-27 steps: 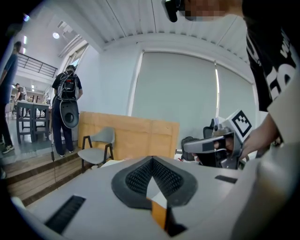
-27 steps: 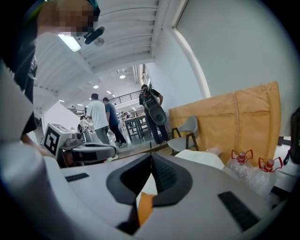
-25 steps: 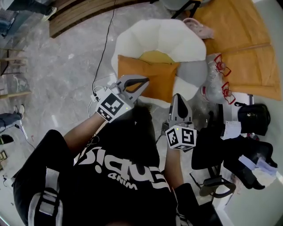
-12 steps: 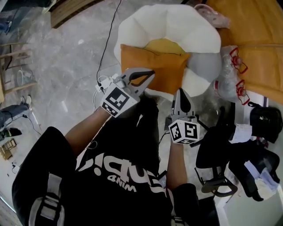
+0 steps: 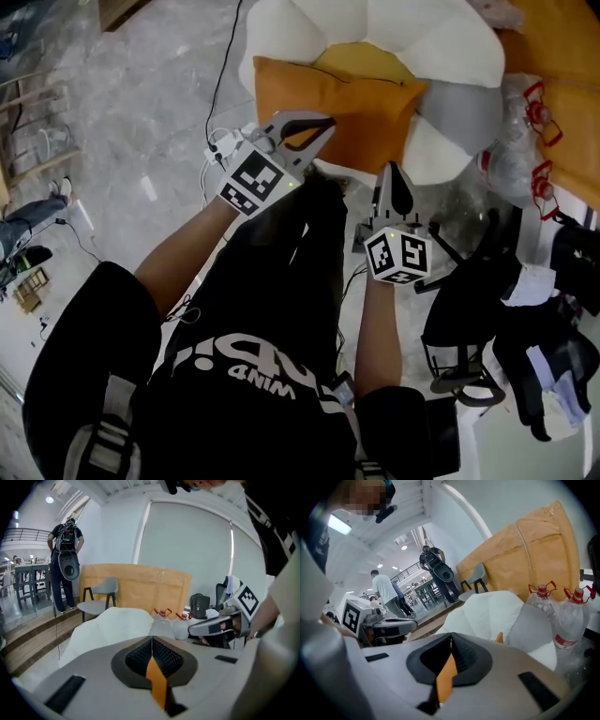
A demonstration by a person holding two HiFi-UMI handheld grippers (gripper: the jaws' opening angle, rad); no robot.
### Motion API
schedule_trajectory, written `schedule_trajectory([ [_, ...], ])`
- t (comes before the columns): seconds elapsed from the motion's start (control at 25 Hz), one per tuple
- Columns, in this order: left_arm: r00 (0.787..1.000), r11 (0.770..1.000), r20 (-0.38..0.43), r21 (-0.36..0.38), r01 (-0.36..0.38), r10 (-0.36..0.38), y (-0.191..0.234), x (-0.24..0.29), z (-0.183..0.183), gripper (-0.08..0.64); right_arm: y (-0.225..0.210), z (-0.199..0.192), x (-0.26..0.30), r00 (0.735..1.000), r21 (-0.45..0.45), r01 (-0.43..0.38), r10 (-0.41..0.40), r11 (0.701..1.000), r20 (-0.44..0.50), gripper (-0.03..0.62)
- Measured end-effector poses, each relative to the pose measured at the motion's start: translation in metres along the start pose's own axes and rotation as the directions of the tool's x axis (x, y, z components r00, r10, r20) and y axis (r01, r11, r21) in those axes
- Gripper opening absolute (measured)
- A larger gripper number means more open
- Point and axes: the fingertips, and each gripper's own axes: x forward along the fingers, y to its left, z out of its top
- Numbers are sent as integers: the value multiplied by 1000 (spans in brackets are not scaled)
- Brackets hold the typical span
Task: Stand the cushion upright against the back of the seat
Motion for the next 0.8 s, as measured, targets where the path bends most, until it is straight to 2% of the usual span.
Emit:
schedule_trajectory([
  [0.4, 988, 997, -143, -43, 60, -65, 1, 75, -95, 8, -62, -86, 55, 993, 97, 38, -27, 995, -111, 20],
  [0.72, 960, 992, -260, 43, 121, -106, 16, 124, -149, 9, -99, -155, 88, 977, 156, 102, -70, 983, -199, 23],
  [0.76, 955, 990, -274, 46, 131, -114, 17, 131, -157, 17, -104, -165, 93, 973, 163, 109, -72, 980, -219, 46],
  [0.8, 950, 989, -289, 49, 140, -120, 18, 137, -164, 59, -108, -176, 98, 967, 178, 121, -76, 977, -244, 128],
])
